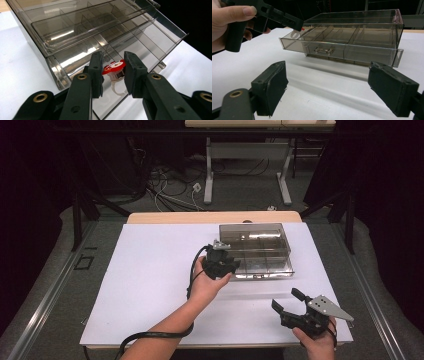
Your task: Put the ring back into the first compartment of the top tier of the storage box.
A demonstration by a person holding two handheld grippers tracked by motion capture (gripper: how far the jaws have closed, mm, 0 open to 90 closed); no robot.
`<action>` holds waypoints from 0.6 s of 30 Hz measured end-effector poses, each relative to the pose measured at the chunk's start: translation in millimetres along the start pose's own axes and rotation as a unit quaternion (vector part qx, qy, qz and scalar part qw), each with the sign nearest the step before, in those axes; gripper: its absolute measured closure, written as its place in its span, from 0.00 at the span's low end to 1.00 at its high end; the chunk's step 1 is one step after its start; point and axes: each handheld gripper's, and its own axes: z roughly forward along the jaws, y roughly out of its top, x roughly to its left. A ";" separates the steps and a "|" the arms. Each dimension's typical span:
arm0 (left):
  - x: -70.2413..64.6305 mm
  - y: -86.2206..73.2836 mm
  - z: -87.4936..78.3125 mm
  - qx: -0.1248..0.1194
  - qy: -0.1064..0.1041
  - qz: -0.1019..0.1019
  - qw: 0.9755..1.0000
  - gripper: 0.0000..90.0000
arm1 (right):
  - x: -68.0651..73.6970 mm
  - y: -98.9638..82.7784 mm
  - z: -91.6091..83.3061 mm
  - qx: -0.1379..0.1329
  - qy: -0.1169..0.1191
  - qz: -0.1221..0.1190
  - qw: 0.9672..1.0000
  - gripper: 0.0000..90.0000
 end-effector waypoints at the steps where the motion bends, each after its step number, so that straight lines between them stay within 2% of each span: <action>1: 0.3 0.2 -0.2 0.002 0.000 0.003 1.000 0.77 | 0.0 0.0 0.0 0.000 0.000 0.000 1.000 0.17; 18: -0.5 1.1 0.4 0.002 -0.004 0.001 1.000 0.74 | 0.2 0.0 0.1 0.000 0.001 0.000 1.000 0.17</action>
